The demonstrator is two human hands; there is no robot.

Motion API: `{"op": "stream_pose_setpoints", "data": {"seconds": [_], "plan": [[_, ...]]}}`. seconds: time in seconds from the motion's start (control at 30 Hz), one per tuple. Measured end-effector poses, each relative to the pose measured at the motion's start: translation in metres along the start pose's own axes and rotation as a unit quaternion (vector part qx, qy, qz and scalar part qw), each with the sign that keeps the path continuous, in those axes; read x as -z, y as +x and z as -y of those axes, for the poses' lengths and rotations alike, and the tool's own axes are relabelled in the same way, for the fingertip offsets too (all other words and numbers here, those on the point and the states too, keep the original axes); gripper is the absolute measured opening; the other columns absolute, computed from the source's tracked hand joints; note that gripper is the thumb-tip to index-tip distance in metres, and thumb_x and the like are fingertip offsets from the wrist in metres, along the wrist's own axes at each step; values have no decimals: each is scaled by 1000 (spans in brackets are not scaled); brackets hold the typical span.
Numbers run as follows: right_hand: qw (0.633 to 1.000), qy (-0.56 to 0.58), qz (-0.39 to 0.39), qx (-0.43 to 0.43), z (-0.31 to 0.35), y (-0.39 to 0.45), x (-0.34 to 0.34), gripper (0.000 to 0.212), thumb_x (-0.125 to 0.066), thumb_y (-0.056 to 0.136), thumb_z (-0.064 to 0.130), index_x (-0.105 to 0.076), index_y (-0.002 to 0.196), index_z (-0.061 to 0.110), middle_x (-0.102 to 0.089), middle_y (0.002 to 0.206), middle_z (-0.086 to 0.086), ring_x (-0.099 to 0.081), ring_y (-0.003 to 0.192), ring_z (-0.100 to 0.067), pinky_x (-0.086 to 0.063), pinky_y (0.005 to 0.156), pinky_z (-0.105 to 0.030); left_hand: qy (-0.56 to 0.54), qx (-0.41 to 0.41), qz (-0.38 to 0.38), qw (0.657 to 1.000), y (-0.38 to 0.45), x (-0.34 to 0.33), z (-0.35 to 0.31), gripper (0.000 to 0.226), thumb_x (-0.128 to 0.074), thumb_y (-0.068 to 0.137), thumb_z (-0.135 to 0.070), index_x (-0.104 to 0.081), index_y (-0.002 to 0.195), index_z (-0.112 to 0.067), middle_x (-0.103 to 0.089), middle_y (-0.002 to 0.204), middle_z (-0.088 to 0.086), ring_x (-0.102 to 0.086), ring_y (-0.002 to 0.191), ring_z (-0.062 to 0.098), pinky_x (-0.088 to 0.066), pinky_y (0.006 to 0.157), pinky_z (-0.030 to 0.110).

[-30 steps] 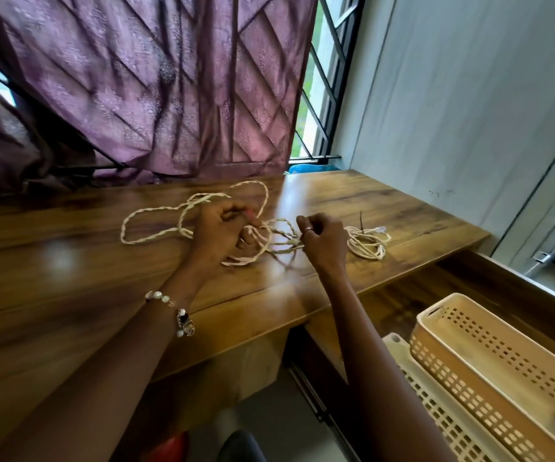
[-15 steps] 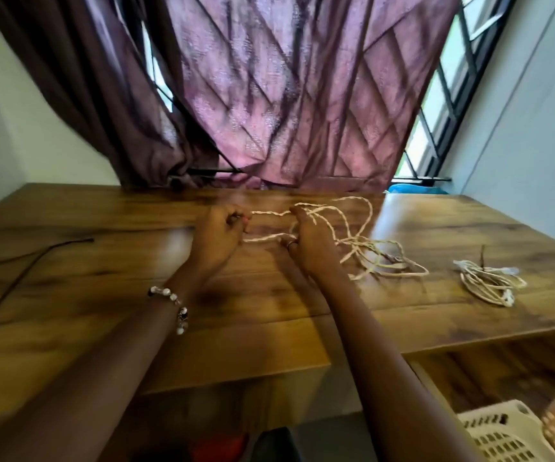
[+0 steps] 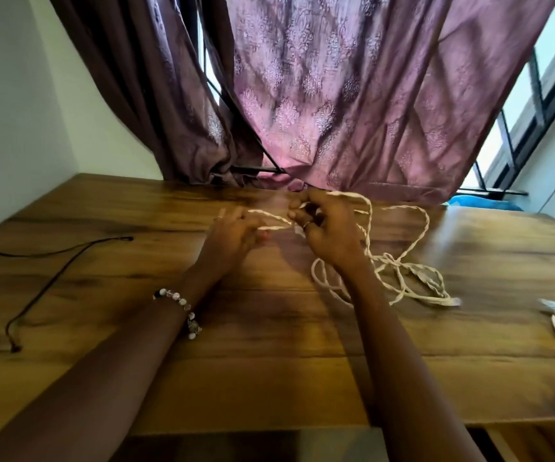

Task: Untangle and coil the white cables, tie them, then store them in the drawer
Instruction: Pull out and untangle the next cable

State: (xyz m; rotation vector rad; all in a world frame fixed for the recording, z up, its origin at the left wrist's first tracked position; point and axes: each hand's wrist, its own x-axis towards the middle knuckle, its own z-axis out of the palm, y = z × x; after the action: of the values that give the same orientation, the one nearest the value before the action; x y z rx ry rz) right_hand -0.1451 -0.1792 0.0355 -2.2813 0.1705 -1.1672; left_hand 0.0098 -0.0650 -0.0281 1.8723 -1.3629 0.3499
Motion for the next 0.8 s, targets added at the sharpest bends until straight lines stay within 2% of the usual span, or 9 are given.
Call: {"op": "stream_pose_setpoints", "data": {"seconds": [0.07, 0.13, 0.23, 0.33, 0.4, 0.47, 0.57, 0.67, 0.8], "plan": [[998, 26, -59, 10, 1, 11, 3, 12, -62, 81, -8, -64, 87, 2, -59, 67, 10, -57, 61, 10, -39, 58, -6, -88, 43, -56, 994, 0, 16, 0, 28, -51, 91, -34, -71, 97, -15, -63, 93, 0, -58, 89, 20, -43, 76, 32], [988, 100, -114, -26, -10, 22, 5, 16, -60, 83, -8, -60, 91, 5, -60, 74, 6, -58, 64, 8, -43, 60, -9, -123, 99, -111, 981, 2, 33, 7, 15, -56, 93, -25, -68, 93, -17, -66, 88, -3, -61, 83, 15, -47, 76, 34], [969, 137, -191, -71, -31, 25, 2, 12, -58, 83, 9, -56, 91, 17, -62, 82, -4, -59, 69, -9, -47, 60, -28, -139, 148, -206, 957, 3, 55, 20, 15, -64, 89, -27, -72, 95, -16, -70, 81, 0, -63, 76, 14, -49, 73, 31], [965, 82, -246, -45, -34, 14, -10, 23, -63, 87, 16, -54, 109, 12, -62, 83, 1, -60, 71, -8, -48, 63, -27, -147, 162, -276, 936, 6, 64, 22, 17, -69, 84, -32, -74, 91, -18, -69, 70, -1, -59, 64, 0, -47, 68, 20], [980, 38, -196, -14, -33, 8, -18, 43, -63, 90, 25, -43, 128, 21, -62, 80, 11, -62, 71, -11, -50, 65, -31, -136, 155, -312, 927, 8, 66, 18, 19, -68, 84, -36, -73, 87, -18, -63, 59, -7, -56, 55, -2, -44, 62, 16], [998, 24, -61, 10, -36, 5, -20, 59, -65, 87, 35, -32, 136, 33, -66, 79, 5, -65, 73, -16, -51, 69, -35, -131, 155, -341, 918, 9, 68, 18, 24, -66, 85, -41, -73, 87, -18, -60, 53, -10, -57, 52, 3, -46, 61, 23], [991, -59, 112, 32, -43, -3, -15, 66, -73, 81, 28, -36, 136, 21, -69, 71, -6, -64, 68, -13, -47, 71, -21, -132, 158, -353, 913, 9, 71, 18, 26, -64, 87, -41, -72, 88, -16, -60, 51, -6, -60, 51, 9, -50, 62, 26], [987, -88, 133, 10, -52, -7, -11, 75, -75, 78, 32, -32, 138, 21, -69, 69, -6, -67, 68, -18, -46, 76, -26, -149, 192, -369, 897, 9, 74, 18, 27, -64, 87, -36, -73, 89, -11, -61, 50, -2, -58, 45, 4, -52, 62, 26], [994, -44, 93, -25, -64, -9, 10, 118, -78, 66, 52, 1, 151, 30, -71, 71, 1, -69, 69, -11, -55, 72, -33, -168, 269, -390, 865, 9, 74, 20, 18, -64, 88, -31, -71, 93, -15, -63, 54, 3, -57, 41, 1, -53, 62, 26]]}}
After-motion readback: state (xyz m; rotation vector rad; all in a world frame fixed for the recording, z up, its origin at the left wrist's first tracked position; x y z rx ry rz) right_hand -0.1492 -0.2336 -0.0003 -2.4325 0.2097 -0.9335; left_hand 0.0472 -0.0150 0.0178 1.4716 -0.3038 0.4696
